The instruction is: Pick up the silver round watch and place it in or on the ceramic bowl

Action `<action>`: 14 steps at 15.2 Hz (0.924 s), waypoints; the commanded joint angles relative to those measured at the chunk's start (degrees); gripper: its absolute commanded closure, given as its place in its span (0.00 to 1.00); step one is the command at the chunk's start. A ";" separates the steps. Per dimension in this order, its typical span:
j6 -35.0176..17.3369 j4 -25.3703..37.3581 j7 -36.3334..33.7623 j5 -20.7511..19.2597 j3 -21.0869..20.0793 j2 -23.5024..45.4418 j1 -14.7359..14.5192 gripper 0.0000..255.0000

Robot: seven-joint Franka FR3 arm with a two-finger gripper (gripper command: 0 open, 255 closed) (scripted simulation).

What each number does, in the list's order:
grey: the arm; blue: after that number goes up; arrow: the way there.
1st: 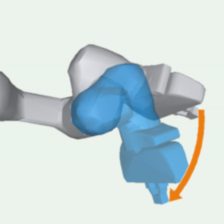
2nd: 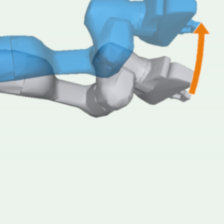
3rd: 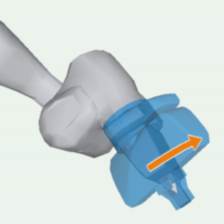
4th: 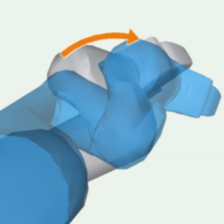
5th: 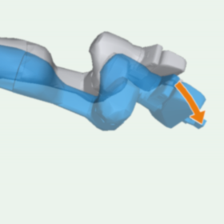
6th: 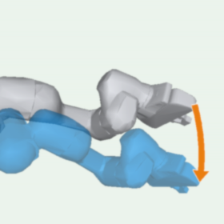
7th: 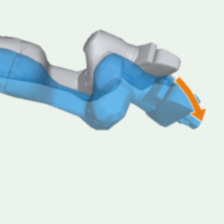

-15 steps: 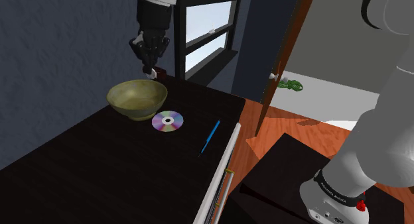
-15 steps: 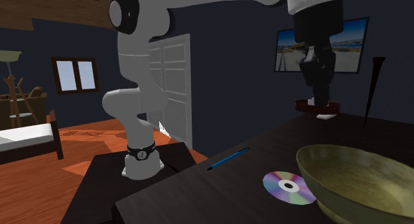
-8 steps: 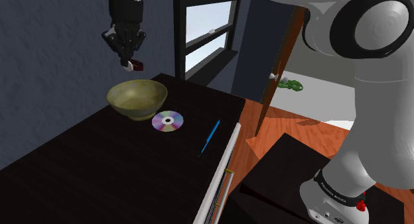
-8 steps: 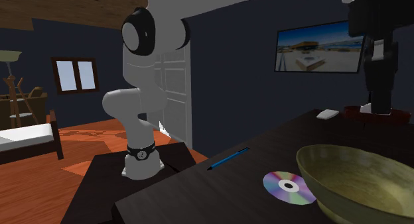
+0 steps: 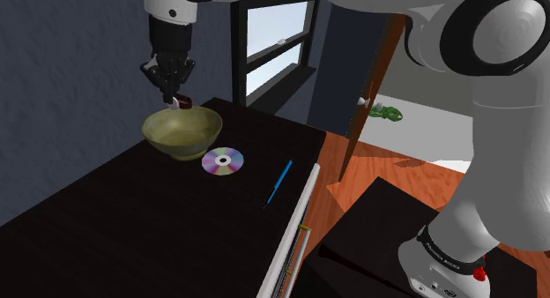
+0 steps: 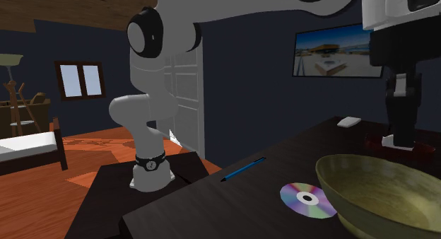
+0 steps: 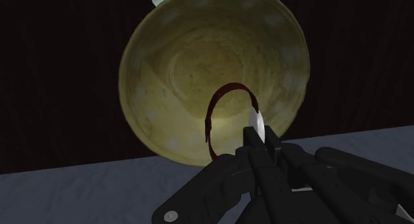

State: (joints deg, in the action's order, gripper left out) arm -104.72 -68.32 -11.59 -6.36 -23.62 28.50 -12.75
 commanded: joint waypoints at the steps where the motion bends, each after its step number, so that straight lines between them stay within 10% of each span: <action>1: -1.73 -2.08 0.06 0.12 0.00 -0.36 0.31 1.00; 14: -6.75 -7.48 0.18 0.21 0.08 -0.70 0.95 1.00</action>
State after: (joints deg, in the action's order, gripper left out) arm -111.46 -75.79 -11.41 -6.15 -23.54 27.81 -11.81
